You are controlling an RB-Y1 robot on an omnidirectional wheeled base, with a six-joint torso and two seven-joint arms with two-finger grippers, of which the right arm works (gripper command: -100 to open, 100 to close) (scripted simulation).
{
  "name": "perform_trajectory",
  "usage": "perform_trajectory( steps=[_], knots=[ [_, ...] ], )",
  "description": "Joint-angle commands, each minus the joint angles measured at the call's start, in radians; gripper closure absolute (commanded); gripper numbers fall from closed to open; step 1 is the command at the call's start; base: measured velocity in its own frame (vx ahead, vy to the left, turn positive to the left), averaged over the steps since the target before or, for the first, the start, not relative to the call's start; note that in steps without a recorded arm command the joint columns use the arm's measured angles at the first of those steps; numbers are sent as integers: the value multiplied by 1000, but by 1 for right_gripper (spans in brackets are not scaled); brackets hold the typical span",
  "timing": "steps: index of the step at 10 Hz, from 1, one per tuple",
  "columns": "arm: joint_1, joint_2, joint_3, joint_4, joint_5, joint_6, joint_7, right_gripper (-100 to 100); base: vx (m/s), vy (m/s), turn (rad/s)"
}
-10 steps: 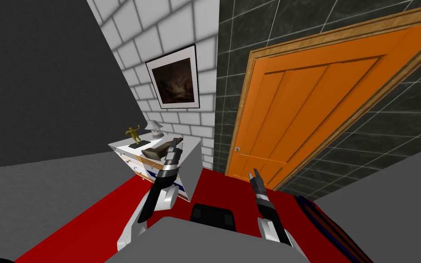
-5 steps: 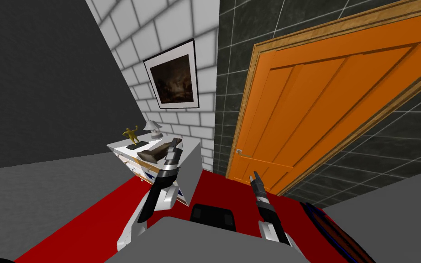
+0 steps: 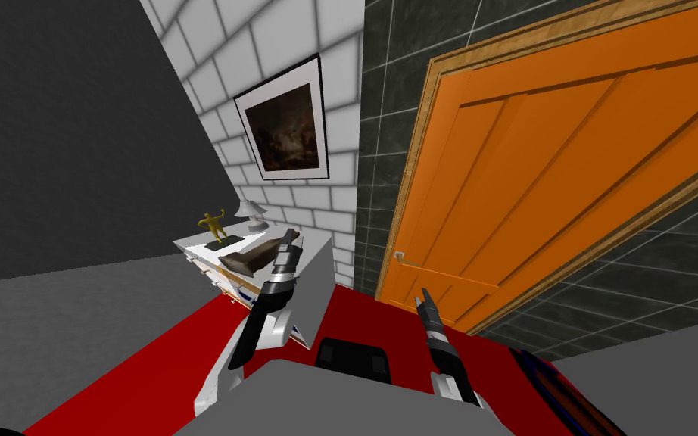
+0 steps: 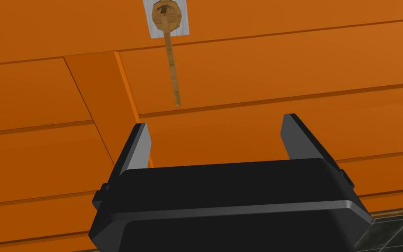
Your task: Pull the door open
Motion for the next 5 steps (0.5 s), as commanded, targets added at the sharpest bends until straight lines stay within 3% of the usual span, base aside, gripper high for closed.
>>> perform_trajectory(
  steps=[1,5],
  knots=[
    [-3,-3,-4,34,1,-9,-2,-100,166,-32,54],
    [-22,-10,-11,116,2,-34,-4,-100,153,-32,30]
  ],
)
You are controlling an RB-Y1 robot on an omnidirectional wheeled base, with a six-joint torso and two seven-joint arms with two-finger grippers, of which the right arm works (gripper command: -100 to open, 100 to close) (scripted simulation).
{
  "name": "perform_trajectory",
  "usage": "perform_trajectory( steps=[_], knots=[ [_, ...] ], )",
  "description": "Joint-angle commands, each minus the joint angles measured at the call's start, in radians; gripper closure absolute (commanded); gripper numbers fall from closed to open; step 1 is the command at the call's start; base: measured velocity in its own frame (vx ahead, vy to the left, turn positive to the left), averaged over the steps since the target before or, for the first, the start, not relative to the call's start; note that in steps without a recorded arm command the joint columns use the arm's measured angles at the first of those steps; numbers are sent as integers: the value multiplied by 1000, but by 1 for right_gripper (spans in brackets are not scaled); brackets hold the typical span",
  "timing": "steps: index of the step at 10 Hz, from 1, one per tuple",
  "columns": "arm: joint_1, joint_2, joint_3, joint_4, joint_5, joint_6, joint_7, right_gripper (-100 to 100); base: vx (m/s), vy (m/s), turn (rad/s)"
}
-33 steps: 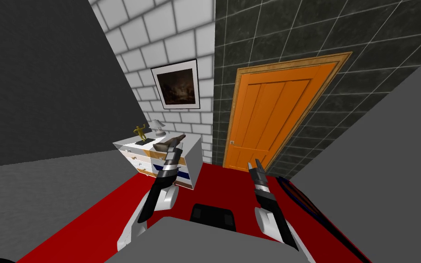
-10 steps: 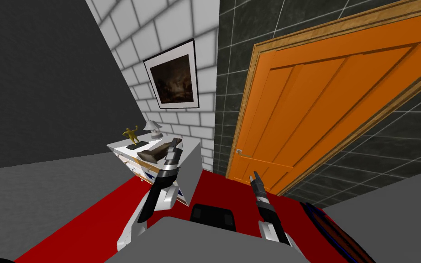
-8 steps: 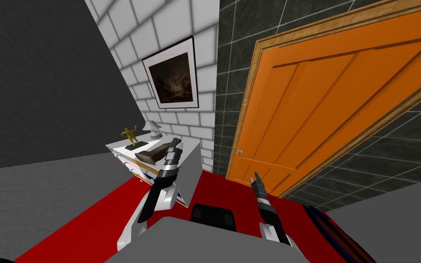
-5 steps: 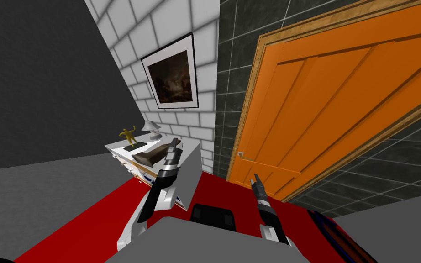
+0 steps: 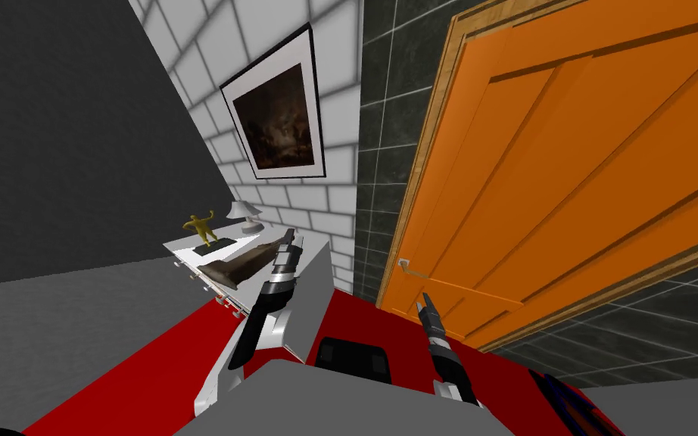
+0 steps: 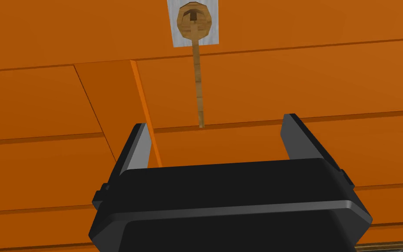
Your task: Pull the door open
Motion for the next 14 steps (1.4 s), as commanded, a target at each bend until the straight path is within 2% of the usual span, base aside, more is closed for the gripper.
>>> perform_trajectory(
  steps=[1,2,3,4,6,11,12,13,14],
  knots=[
    [-8,-4,-2,29,0,-13,-3,-100,84,-19,13],
    [-11,-5,-3,44,0,-18,-3,-100,78,-19,16],
    [-11,-3,-3,35,0,-13,-1,-100,36,-10,6],
    [-14,-17,-15,57,-8,-24,-11,-100,137,10,120],
    [-15,-22,-19,64,-11,-27,-15,-100,169,-5,69],
    [-24,-76,-66,135,-43,-59,-54,-100,168,-14,123],
    [-25,-81,-71,142,-46,-62,-58,-100,177,-28,77],
    [-22,-76,-67,129,-44,-55,-54,-100,72,-19,17],
    [-22,-76,-67,129,-44,-55,-54,100,-6,2,-12]
  ],
)
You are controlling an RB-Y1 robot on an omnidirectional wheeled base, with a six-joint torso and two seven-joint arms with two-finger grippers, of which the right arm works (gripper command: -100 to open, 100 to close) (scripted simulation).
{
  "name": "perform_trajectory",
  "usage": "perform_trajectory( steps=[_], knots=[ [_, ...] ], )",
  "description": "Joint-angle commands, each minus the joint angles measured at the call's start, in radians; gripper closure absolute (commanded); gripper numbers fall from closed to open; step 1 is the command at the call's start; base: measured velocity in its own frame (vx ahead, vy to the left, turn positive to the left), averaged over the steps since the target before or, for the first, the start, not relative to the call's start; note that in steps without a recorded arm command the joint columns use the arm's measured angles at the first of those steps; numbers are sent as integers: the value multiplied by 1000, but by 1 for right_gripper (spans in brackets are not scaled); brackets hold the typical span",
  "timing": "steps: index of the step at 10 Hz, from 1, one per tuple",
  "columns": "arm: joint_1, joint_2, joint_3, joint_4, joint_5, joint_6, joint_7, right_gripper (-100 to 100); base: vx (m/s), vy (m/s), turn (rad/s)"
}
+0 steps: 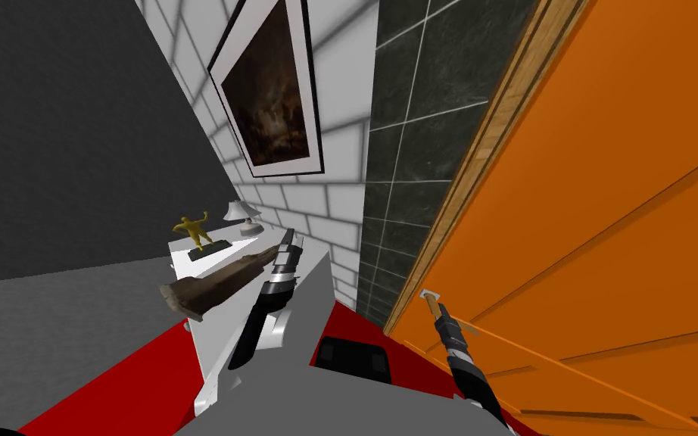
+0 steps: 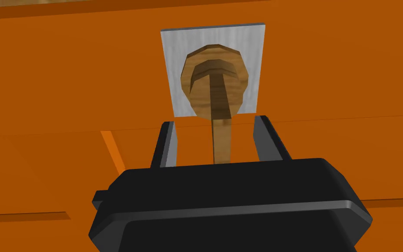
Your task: Pull the door open
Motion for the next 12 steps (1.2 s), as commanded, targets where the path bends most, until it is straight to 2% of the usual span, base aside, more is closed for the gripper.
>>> perform_trajectory(
  steps=[1,5,12],
  knots=[
    [0,0,0,1,0,0,0,100,-26,7,-5],
    [0,0,0,1,0,0,0,100,-12,3,1],
    [51,-48,52,8,27,-67,-68,100,-183,-25,120]
  ],
)
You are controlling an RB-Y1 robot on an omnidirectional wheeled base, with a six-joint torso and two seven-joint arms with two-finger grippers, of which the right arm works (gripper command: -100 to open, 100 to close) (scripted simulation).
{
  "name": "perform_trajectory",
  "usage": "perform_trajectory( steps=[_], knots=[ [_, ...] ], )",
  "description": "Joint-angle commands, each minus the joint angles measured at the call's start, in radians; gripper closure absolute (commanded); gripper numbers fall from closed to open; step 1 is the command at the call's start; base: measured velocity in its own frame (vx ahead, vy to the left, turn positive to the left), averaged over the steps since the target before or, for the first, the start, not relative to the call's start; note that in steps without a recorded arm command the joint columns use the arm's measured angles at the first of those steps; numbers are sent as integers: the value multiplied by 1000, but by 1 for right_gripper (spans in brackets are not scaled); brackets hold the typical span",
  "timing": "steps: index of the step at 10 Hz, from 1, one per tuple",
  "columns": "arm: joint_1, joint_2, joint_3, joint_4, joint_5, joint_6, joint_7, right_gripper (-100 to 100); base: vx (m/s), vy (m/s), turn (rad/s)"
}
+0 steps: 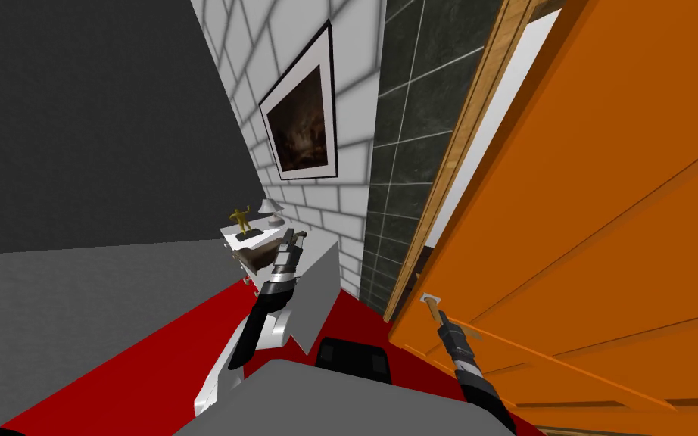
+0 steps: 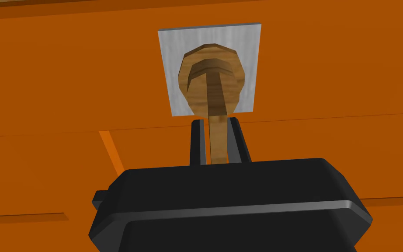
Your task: Pull the door open
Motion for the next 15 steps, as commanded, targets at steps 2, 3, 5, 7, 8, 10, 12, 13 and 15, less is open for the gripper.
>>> perform_trajectory(
  steps=[2,3,5,7,8,10,12,13,15],
  knots=[
    [21,-21,20,2,11,-32,-29,100,-216,-19,122],
    [27,-27,27,2,14,-40,-38,100,-254,-47,119],
    [31,-29,33,6,17,-44,-42,100,-128,-32,88],
    [40,-39,40,12,22,-64,-54,100,-208,-28,144],
    [44,-45,44,16,24,-75,-61,100,-234,-20,120],
    [59,-64,58,27,33,-109,-83,100,-275,-55,217],
    [69,-77,67,35,38,-132,-98,100,-260,-47,147],
    [74,-83,71,39,41,-144,-105,100,-252,-29,129],
    [83,-86,77,45,44,-153,-111,100,-142,-35,94]
  ],
)
